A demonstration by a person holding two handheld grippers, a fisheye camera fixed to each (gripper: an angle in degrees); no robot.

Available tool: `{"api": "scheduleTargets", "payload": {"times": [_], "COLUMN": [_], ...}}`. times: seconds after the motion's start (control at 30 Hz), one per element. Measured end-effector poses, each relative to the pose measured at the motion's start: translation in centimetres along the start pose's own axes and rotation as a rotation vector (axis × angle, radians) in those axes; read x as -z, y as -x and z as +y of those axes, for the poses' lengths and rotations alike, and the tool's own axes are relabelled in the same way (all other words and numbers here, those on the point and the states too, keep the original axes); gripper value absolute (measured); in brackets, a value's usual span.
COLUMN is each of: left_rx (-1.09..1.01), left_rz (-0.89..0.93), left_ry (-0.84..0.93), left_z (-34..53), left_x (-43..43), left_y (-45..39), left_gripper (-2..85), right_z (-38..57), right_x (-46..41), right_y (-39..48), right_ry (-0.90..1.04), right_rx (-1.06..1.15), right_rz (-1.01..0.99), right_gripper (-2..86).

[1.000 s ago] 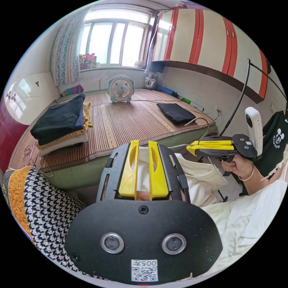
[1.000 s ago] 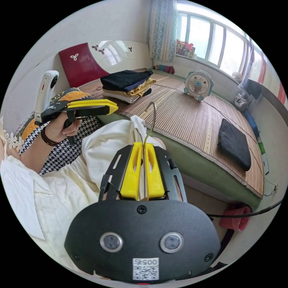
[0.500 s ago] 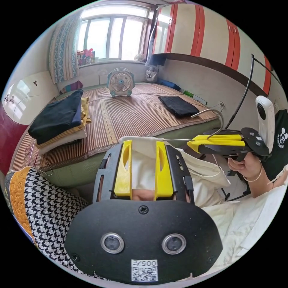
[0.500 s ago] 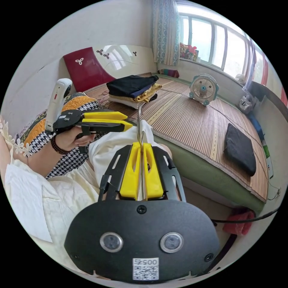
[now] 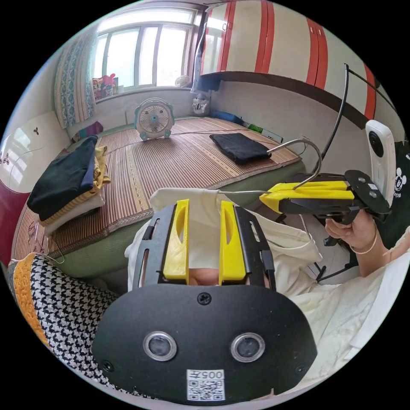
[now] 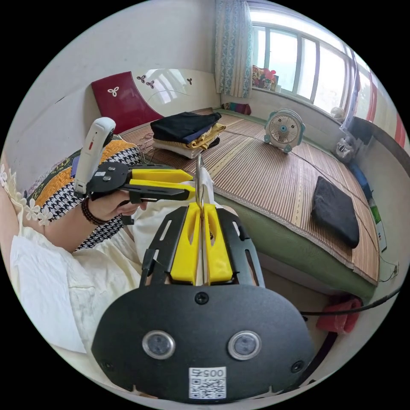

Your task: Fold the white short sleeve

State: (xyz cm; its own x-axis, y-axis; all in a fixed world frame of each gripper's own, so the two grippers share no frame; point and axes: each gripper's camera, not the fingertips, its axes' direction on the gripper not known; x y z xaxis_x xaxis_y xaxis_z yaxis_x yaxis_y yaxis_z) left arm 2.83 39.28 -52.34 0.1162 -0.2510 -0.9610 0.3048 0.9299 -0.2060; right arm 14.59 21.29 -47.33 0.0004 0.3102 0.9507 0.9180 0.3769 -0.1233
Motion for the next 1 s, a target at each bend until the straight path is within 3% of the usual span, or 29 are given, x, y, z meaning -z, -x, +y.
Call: {"api": "scheduleTargets", "payload": {"times": [0.33, 0.6, 1.0], "left_rx": [0.110, 0.179, 0.120], "left_rz": [-0.135, -0.346, -0.151], "left_ry": [-0.070, -0.104, 0.036], "left_z": [0.5, 1.1, 2.6], "left_x": [1.4, 3.1, 0.9], "left_y": [1.1, 4.4, 4.3], "left_gripper": [4.1, 0.8, 3.9], "right_z": [1.7, 3.7, 3.3], "right_x": [1.3, 3.4, 2.0], "right_y": [1.0, 2.4, 1.4], "right_ry": [-0.012, -0.051, -0.075], "right_rx": [0.055, 0.175, 0.047], "right_rz": [-0.011, -0.047, -0.007], "right_gripper": [-1.5, -1.5, -1.4]}}
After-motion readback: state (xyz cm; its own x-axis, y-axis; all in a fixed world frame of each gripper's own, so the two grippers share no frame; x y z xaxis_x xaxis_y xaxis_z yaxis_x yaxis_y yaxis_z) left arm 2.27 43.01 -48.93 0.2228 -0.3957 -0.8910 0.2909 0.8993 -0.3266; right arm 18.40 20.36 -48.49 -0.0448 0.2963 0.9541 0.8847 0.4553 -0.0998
